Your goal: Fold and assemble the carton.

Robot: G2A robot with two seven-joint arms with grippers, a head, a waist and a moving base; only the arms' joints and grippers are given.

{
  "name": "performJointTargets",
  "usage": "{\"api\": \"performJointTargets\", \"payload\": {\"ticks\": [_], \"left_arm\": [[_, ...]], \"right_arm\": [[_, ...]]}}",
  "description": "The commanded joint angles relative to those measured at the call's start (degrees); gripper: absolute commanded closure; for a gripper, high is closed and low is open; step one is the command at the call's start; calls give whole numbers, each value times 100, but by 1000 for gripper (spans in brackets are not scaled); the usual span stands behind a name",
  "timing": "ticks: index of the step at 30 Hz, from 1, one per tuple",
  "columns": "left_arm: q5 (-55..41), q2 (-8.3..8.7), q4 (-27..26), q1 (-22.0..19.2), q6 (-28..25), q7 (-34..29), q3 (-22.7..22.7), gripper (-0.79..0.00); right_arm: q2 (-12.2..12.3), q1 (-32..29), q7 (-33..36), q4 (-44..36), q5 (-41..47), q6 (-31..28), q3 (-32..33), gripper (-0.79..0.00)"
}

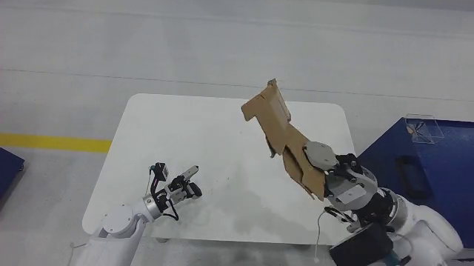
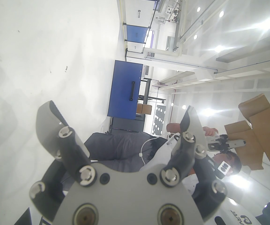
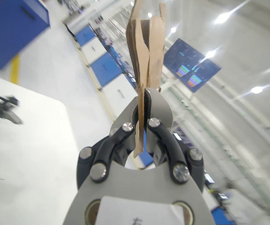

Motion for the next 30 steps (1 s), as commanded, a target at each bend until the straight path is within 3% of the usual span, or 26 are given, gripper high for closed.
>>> {"api": "performJointTargets", "payload": {"ticks": [1,3,5,10,16,28,30], "left_arm": [[0,0,0,0,0,0,0,-785],[0,0,0,0,0,0,0,-785],[0,0,0,0,0,0,0,-785],[0,0,0,0,0,0,0,-785],[0,0,0,0,0,0,0,-785],[0,0,0,0,0,0,0,-785],[0,0,0,0,0,0,0,-785]], "right_arm": [[47,-193,788,8,2588,-1401,400,0],[113,-346,1480,119,3941,-1638,367,0],[285,-336,2631,303,5695,-1638,-64,0],[637,325,4940,1307,9118,-1352,-1126,0],[823,1001,6812,2326,11937,-647,-2052,0],[823,1001,6812,2326,11937,-647,-2052,0],[805,896,6678,2152,12581,-446,-2270,0]]}}
